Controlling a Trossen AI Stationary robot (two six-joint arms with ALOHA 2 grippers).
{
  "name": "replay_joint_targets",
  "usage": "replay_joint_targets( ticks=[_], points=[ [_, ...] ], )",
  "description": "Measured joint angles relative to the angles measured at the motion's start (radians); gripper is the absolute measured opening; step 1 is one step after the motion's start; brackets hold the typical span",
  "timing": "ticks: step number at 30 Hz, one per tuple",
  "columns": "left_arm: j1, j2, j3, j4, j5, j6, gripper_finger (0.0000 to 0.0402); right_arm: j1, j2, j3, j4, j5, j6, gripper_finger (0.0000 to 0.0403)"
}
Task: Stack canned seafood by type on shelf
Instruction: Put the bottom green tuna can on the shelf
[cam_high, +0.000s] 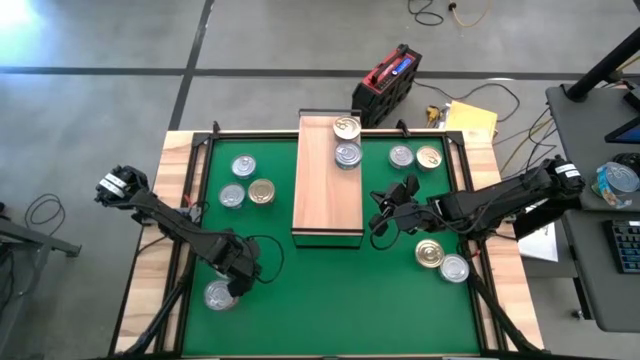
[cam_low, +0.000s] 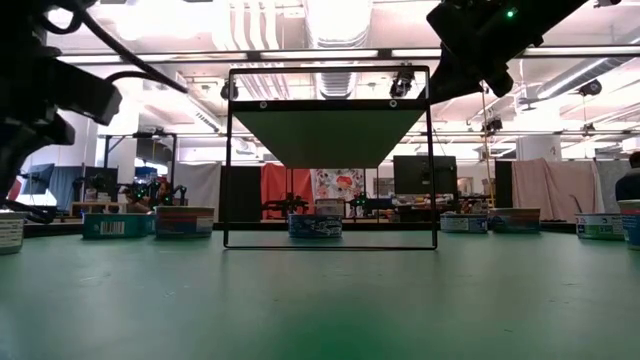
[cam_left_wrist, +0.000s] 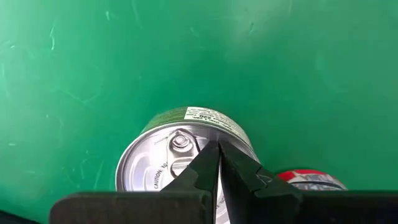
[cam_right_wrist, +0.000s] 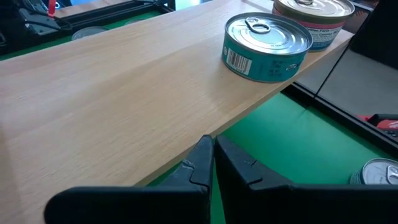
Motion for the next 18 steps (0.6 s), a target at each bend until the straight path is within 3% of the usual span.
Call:
replay_joint_targets(
  ticks=[18],
  points=[
    [0.0,0.0,-0.001,0.194,0.001,0.09,0.0,0.0,0.0,0.0,0.0,-0.001,0.0,0.0009]
  ],
)
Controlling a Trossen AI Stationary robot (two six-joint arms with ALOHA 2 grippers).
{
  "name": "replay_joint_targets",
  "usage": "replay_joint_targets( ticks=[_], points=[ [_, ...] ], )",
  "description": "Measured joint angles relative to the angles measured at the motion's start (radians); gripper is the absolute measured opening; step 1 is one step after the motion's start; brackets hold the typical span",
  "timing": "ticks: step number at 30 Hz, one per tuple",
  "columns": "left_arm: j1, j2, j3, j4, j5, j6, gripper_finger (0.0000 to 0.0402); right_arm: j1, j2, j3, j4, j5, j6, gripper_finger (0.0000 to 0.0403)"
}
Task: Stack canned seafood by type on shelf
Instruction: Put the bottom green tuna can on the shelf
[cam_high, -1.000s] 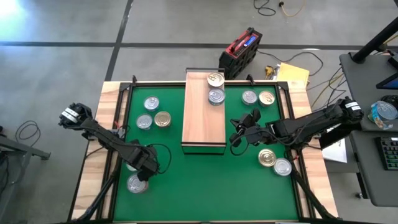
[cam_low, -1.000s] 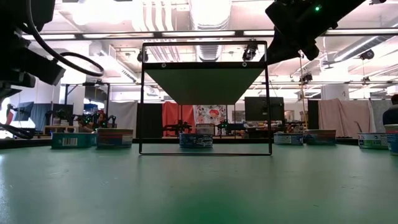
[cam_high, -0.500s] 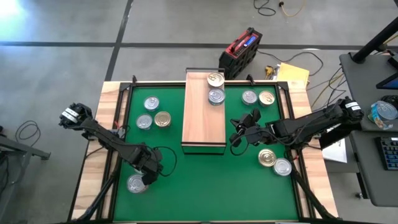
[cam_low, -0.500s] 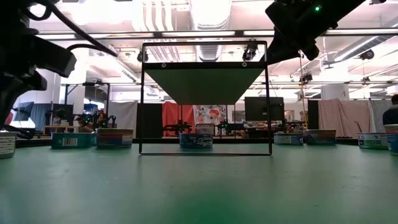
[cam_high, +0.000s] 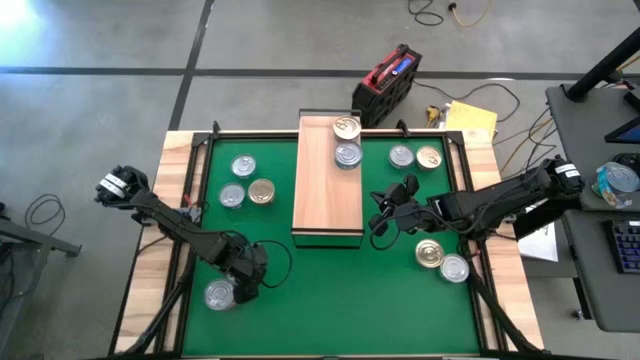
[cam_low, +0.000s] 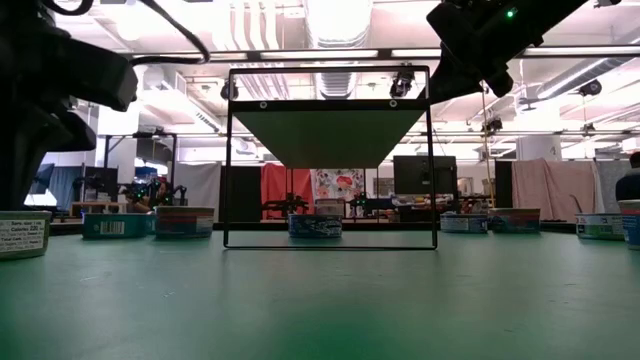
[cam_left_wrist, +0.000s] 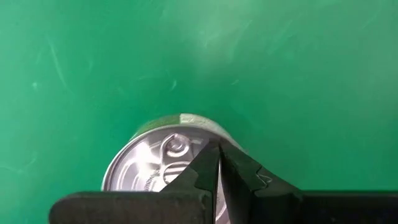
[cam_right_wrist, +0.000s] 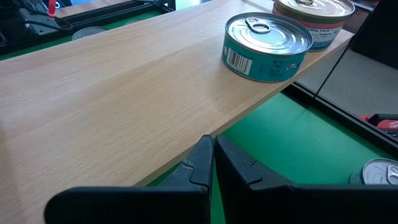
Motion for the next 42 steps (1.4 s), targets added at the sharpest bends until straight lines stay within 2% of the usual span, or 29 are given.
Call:
replay_joint_targets(
  ticks=[7,10,14,21,26,31,34,42],
  points=[
    [0.0,0.0,0.0,0.035,0.001,0.0,0.0,0.0,0.0,0.0,0.0,0.0,0.0,0.0009],
    [0.0,0.0,0.016,-0.003,-0.001,-0.001,0.0,0.0,0.0,0.0,0.0,0.0,0.0,0.0009],
    [0.0,0.0,0.034,-0.066,-0.067,-0.004,0.0,0.0,0.0,0.0,0.0,0.0,0.0,0.0009],
    [-0.003,0.0,0.02,-0.125,-0.067,-0.054,0.0,0.0,0.0,0.0,-0.001,-0.001,0.0,0.0009],
    [-0.003,0.0,0.019,-0.09,-0.069,-0.056,0.0,0.0,0.0,0.0,-0.001,-0.001,-0.002,0.0009],
    [-0.003,0.024,0.019,0.029,-0.066,-0.031,0.0,0.0,0.0,0.0,-0.001,-0.001,-0.002,0.0009],
    [-0.003,0.052,0.023,0.085,-0.028,-0.008,0.0,0.0,0.0,0.0,-0.001,-0.001,-0.003,0.0009],
    [-0.005,0.078,0.094,0.032,-0.028,0.035,0.0,0.0,0.0,0.0,-0.004,-0.004,-0.003,0.0009]
  ],
)
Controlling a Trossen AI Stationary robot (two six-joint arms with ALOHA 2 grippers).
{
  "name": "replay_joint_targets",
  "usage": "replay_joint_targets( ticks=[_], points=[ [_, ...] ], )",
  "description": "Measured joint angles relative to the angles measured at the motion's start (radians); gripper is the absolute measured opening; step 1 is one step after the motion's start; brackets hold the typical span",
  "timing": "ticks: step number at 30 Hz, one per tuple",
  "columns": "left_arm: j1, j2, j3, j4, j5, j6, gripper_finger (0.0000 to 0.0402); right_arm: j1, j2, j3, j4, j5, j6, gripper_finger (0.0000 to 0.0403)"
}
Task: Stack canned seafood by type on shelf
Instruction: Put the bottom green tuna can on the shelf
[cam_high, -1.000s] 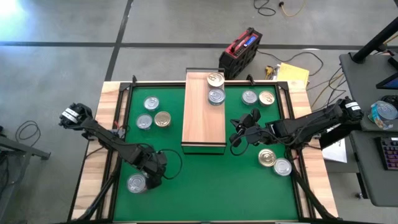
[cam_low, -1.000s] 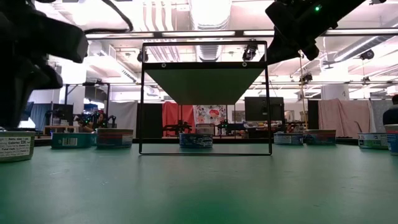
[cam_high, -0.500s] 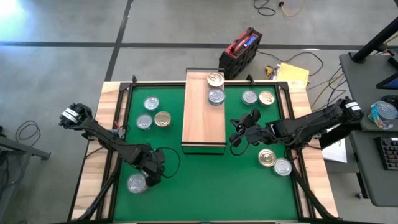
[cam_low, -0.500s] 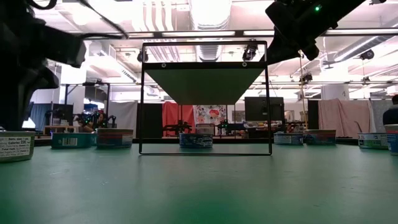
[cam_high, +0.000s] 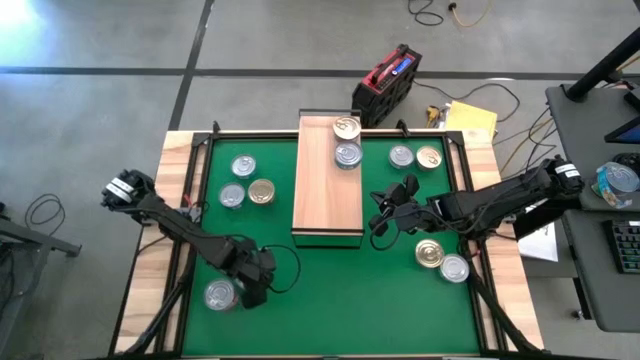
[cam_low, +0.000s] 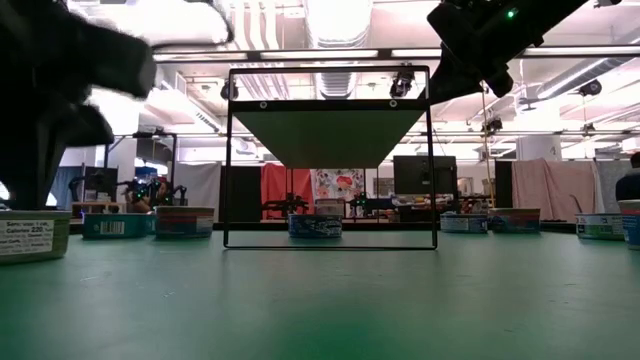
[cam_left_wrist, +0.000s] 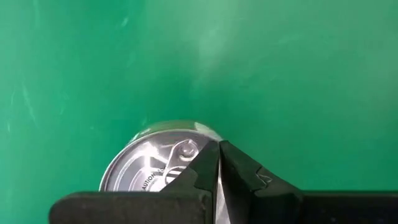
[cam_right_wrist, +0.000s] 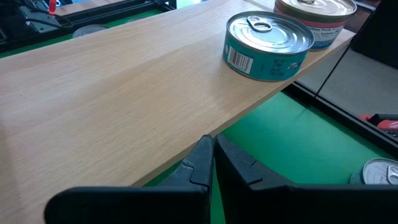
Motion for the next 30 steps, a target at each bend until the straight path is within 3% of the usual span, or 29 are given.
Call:
replay_joint_targets(
  ticks=[8,19,30],
  points=[
    [-0.014,0.002,0.087,-0.253,-0.035,-0.037,0.0,0.0,0.0,0.0,-0.001,0.0,0.002,0.0009],
    [-0.019,0.064,0.034,-0.254,-0.008,-0.086,0.0,0.0,0.0,0.0,-0.004,0.0,0.001,0.0009],
    [-0.019,0.101,0.075,-0.152,-0.018,-0.012,0.0,0.0,0.0,0.0,-0.004,0.0,0.001,0.0009]
  ],
)
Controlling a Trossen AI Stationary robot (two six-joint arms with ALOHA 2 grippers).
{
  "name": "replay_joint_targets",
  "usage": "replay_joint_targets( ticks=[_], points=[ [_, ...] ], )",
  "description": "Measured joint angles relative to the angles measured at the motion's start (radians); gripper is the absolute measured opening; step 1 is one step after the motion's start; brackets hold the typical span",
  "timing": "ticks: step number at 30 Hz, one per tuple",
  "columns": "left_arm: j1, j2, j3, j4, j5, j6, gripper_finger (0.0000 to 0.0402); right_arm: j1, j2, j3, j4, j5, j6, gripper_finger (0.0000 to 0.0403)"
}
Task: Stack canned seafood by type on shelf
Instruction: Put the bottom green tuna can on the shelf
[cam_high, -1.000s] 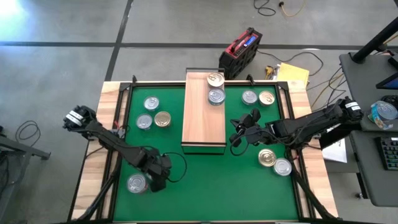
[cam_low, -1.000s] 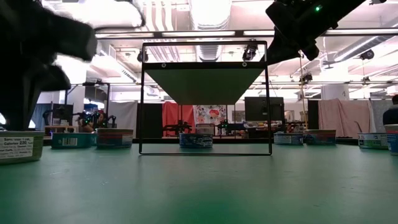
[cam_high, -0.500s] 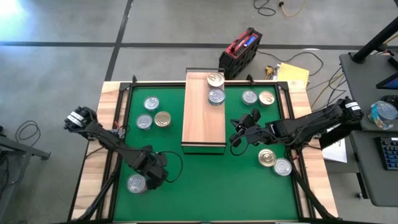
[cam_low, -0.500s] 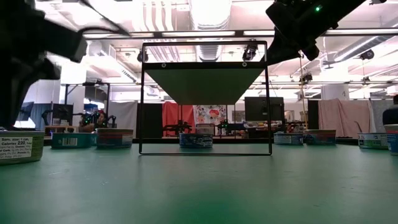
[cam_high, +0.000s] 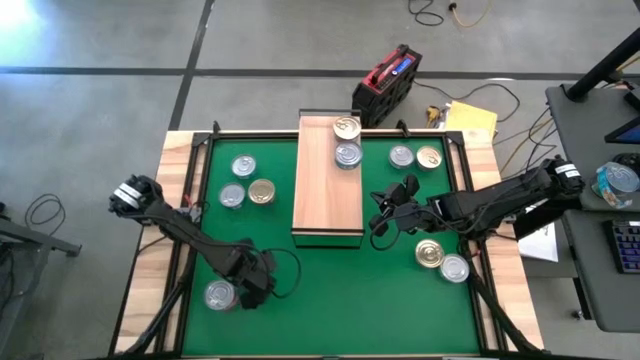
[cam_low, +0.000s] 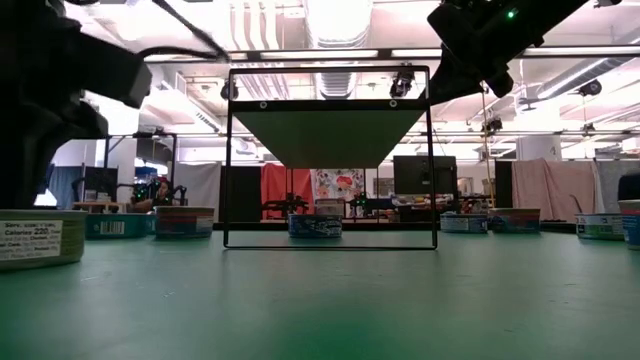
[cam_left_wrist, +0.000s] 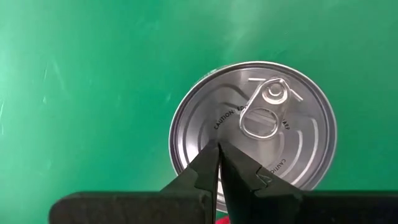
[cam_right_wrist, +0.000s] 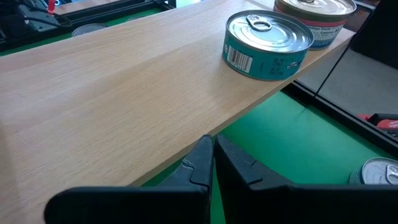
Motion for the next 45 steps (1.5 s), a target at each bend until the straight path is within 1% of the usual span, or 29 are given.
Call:
replay_joint_targets(
  ticks=[3,5,11,13,16,21,24,28,32,37,41,45],
  points=[
    [0.0,0.002,0.003,0.098,-0.003,0.054,0.0,0.0,0.0,0.0,0.0,-0.003,0.0,0.0009],
    [0.002,0.007,0.002,0.135,-0.003,0.091,0.0,0.0,0.0,0.0,0.0,-0.01,0.0,0.0009],
    [0.008,0.046,0.005,0.215,-0.012,0.166,0.0,0.0,-0.023,0.001,-0.002,-0.091,0.005,0.0009],
    [0.009,0.055,0.007,0.247,-0.032,0.195,0.0,0.0,-0.036,0.001,-0.003,-0.116,0.011,0.0009],
    [0.007,0.059,0.028,0.241,-0.096,0.242,0.0,0.009,-0.062,0.001,-0.003,-0.152,0.036,0.0009],
    [0.004,0.065,0.067,0.2,-0.2,0.35,0.0,0.059,-0.096,0.001,-0.002,-0.161,0.083,0.0009],
    [0.004,0.065,0.081,0.167,-0.225,0.377,0.0,0.105,-0.1,0.002,-0.002,-0.162,0.129,0.0009],
    [-0.002,0.061,0.099,0.138,-0.227,0.386,0.0,0.174,-0.09,0.002,0.007,-0.162,0.23,0.0009],
    [-0.026,0.06,0.115,0.089,-0.226,0.393,0.0,0.245,-0.042,0.002,0.026,-0.176,0.346,0.0009],
    [-0.065,0.058,0.128,0.028,-0.221,0.397,0.0,0.311,0.059,0.002,0.162,-0.189,0.422,0.0009],
    [-0.083,0.057,0.104,0.03,-0.17,0.405,0.0,0.333,0.15,0.002,0.302,-0.216,0.457,0.0009],
    [-0.089,0.057,0.073,0.041,-0.164,0.406,0.0,0.336,0.232,0.003,0.392,-0.281,0.542,0.0009]
  ],
)
